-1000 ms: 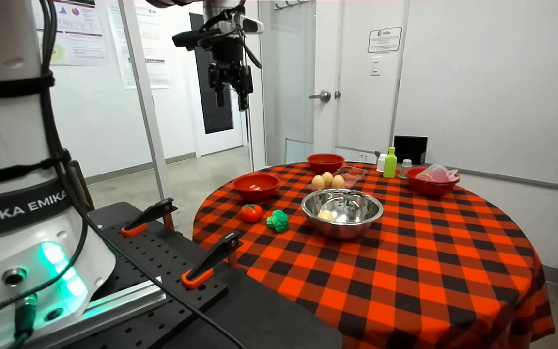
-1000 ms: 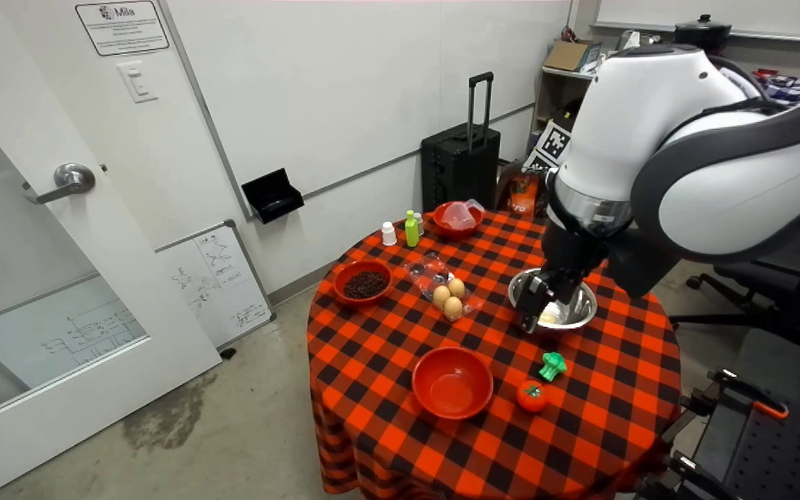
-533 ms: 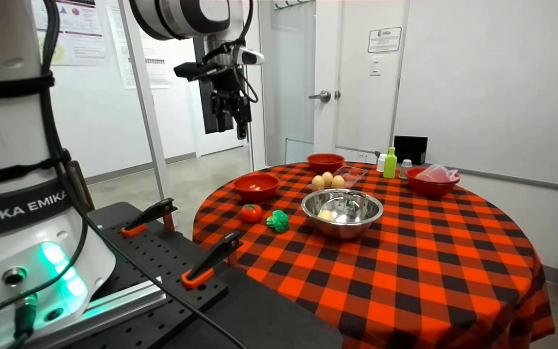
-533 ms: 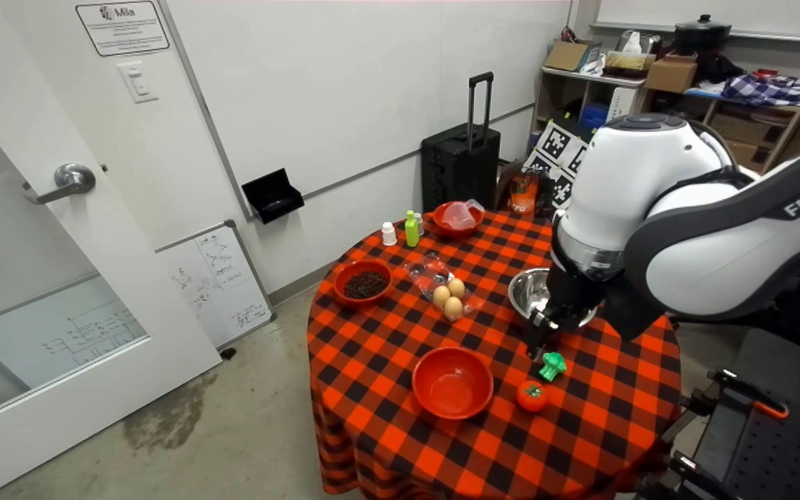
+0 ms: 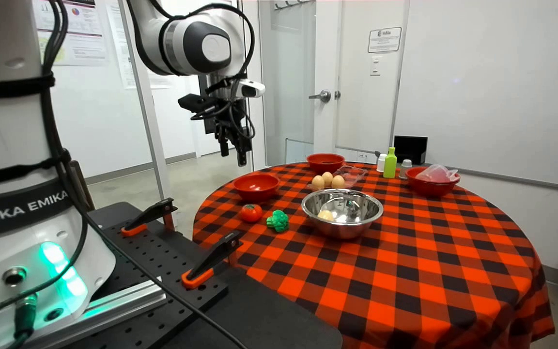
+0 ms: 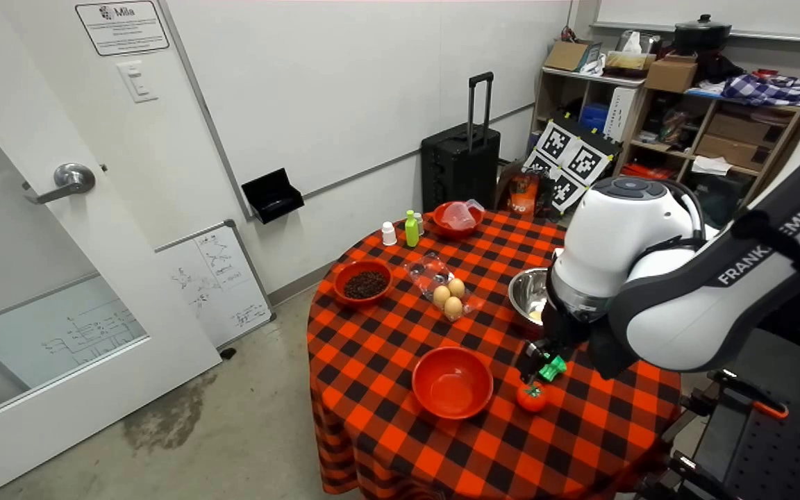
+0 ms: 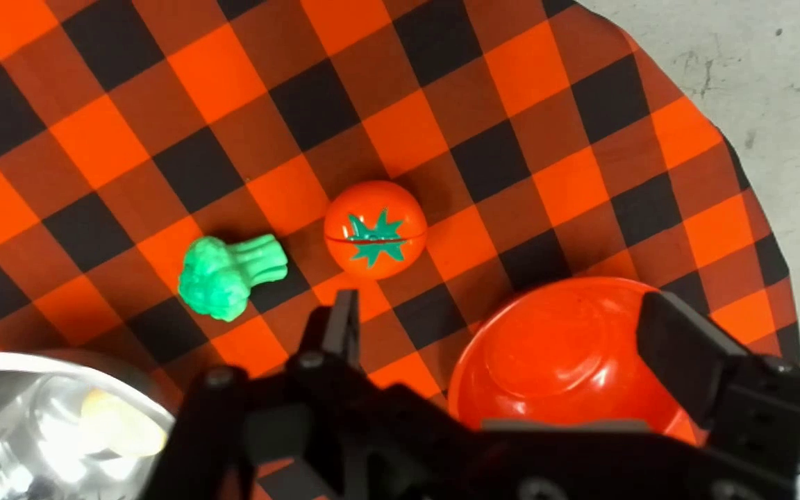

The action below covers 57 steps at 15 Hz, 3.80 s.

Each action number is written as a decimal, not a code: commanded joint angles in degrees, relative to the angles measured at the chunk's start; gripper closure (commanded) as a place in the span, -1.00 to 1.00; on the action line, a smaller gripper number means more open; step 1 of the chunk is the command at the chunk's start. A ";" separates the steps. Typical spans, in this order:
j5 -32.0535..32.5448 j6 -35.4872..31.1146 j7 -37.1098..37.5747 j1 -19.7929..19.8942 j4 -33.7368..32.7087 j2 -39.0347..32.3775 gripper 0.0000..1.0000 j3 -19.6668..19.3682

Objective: Put the tomato inside the empty red bowl

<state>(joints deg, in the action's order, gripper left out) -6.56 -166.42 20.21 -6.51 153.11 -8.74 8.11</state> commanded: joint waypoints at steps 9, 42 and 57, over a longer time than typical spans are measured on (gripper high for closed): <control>-0.07 -11.01 2.39 -10.86 -6.22 -20.39 -1.00 -11.58; -2.60 -6.61 4.54 -19.23 -10.99 -15.86 0.18 -18.77; 4.85 1.04 5.85 -17.11 -24.39 -18.10 0.18 -13.41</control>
<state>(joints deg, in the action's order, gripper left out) -3.52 -166.26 25.57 -24.90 133.28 -23.12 -6.00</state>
